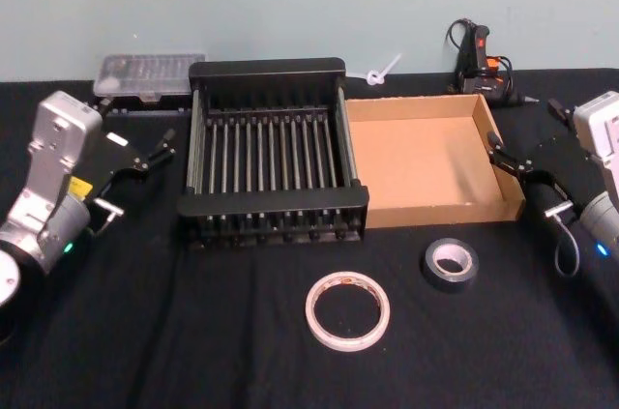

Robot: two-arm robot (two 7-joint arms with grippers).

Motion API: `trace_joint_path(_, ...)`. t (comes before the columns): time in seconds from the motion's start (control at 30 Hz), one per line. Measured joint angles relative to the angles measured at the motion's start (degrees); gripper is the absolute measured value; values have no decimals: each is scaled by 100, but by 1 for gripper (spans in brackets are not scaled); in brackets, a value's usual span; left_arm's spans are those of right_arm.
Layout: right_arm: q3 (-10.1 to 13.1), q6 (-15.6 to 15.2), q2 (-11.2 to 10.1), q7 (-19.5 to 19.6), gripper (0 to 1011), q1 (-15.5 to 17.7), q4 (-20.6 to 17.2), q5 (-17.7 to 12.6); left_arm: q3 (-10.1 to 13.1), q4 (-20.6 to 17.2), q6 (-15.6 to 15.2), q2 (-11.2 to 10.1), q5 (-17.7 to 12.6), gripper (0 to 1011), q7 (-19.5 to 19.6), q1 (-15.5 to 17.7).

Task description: Pick up the white tape and place it into the black box , Pick up the silver tape and place it into the brown box.

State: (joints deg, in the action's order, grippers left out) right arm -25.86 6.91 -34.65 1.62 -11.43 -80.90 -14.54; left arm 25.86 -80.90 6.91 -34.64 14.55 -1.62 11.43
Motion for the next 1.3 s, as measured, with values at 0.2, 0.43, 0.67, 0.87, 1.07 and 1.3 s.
trace_joint_path(0.2,0,0,0,0,1003,0,0,0,0,0,0,0,0,1001,0,0)
trace_joint_path(0.43,0,0,0,0,1002,0,0,0,0,0,0,0,0,1001,0,0)
trace_joint_path(0.67,0,0,0,0,1003,0,0,0,0,0,0,0,0,1001,0,0)
trace_joint_path(0.87,0,0,0,0,1002,0,0,0,0,0,0,0,0,1001,0,0)
trace_joint_path(1.07,0,0,0,0,1002,0,0,0,0,0,0,0,0,1001,0,0)
trace_joint_path(1.3,38,0,9,-43,1003,25,-26,6,0,0,0,0,0,1001,0,0)
